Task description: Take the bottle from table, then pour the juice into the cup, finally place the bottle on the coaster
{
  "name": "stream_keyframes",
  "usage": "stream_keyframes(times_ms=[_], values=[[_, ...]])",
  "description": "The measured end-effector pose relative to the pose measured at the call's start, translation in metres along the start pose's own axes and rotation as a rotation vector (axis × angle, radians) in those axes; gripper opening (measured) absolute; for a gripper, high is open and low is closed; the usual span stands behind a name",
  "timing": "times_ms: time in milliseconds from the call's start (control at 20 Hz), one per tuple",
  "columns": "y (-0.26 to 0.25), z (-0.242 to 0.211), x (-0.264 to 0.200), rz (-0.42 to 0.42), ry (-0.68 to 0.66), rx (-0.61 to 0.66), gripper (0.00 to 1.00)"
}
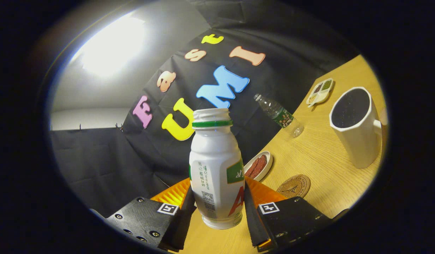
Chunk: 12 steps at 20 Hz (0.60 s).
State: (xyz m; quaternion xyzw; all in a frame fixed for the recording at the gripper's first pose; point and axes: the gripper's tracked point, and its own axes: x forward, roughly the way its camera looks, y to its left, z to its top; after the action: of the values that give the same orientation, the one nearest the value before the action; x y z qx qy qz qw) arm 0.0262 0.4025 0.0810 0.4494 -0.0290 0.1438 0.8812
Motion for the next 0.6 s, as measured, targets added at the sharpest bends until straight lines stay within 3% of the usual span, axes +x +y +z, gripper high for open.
stream_keyframes(times_ms=[600], values=[[-0.013, 0.057, -0.015, -0.002, -0.163, 0.428, 0.67]])
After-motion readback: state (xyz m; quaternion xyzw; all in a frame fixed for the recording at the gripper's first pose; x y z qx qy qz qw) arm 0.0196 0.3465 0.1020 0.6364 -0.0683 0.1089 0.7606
